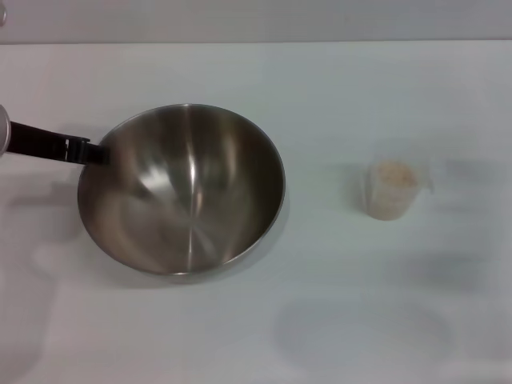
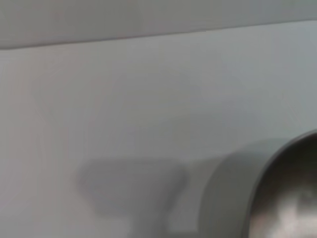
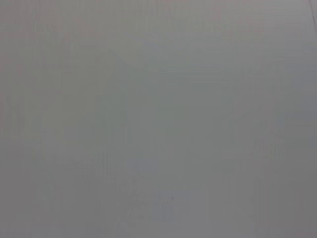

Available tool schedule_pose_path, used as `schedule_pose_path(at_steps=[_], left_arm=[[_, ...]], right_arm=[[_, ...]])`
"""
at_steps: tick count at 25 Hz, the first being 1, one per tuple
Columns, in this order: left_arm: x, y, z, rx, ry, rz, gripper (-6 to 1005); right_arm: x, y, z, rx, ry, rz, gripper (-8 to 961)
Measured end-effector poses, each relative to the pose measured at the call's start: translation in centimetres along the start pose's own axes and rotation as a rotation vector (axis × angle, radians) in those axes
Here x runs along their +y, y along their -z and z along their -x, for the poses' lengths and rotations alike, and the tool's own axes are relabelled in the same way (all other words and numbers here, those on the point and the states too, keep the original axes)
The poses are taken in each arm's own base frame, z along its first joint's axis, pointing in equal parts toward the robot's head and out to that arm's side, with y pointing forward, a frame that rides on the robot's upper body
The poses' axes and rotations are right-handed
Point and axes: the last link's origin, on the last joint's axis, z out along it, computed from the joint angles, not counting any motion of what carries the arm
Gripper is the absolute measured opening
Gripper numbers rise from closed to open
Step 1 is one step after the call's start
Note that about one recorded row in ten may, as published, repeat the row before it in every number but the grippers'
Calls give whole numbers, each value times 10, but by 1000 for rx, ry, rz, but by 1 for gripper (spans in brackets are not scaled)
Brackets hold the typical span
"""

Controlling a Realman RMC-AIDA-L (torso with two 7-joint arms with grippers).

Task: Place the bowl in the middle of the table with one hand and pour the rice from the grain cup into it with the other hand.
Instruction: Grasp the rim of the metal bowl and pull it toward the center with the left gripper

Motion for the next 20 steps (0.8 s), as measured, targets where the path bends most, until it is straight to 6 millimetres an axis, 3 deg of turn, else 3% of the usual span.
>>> schedule_pose_path(at_steps=[11, 20], left_arm=[[15, -6, 6, -46, -28, 30, 638], [13, -8, 3, -53, 11, 40, 617]], right_arm=[[2, 0, 1, -5, 0, 9, 500], [2, 1, 5, -33, 2, 10, 500]])
